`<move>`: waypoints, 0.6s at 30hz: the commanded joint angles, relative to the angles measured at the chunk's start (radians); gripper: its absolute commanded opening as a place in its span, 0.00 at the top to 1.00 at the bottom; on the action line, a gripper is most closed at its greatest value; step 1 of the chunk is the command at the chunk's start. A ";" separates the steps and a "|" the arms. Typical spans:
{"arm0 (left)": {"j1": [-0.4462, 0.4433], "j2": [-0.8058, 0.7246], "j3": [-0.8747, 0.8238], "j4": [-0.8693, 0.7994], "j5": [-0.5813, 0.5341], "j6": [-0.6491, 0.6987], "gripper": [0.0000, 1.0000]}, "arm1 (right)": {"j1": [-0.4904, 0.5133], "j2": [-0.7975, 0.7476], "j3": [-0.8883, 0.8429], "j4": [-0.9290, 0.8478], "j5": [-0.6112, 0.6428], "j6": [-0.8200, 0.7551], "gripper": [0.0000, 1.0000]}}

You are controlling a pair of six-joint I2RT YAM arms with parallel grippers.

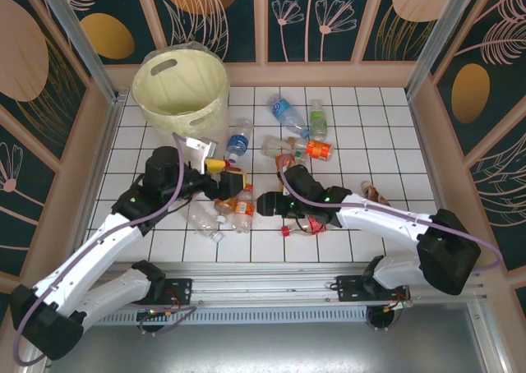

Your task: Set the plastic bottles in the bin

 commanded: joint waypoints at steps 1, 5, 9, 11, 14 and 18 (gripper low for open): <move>-0.005 -0.054 0.032 -0.056 0.029 0.065 0.01 | 0.035 0.035 0.017 0.093 0.030 0.130 0.27; -0.005 -0.094 0.012 -0.057 0.022 0.062 0.01 | 0.075 0.095 0.037 0.130 0.050 0.169 0.25; -0.005 -0.111 0.000 -0.048 0.031 0.053 0.01 | 0.110 0.170 0.068 0.156 0.066 0.203 0.22; -0.005 -0.120 -0.003 -0.044 0.032 0.053 0.01 | 0.124 0.206 0.084 0.159 0.077 0.214 0.21; -0.005 -0.136 -0.008 -0.041 0.024 0.054 0.01 | 0.142 0.250 0.096 0.186 0.089 0.230 0.19; -0.005 -0.139 -0.013 -0.041 0.030 0.053 0.01 | 0.152 0.304 0.105 0.211 0.099 0.251 0.18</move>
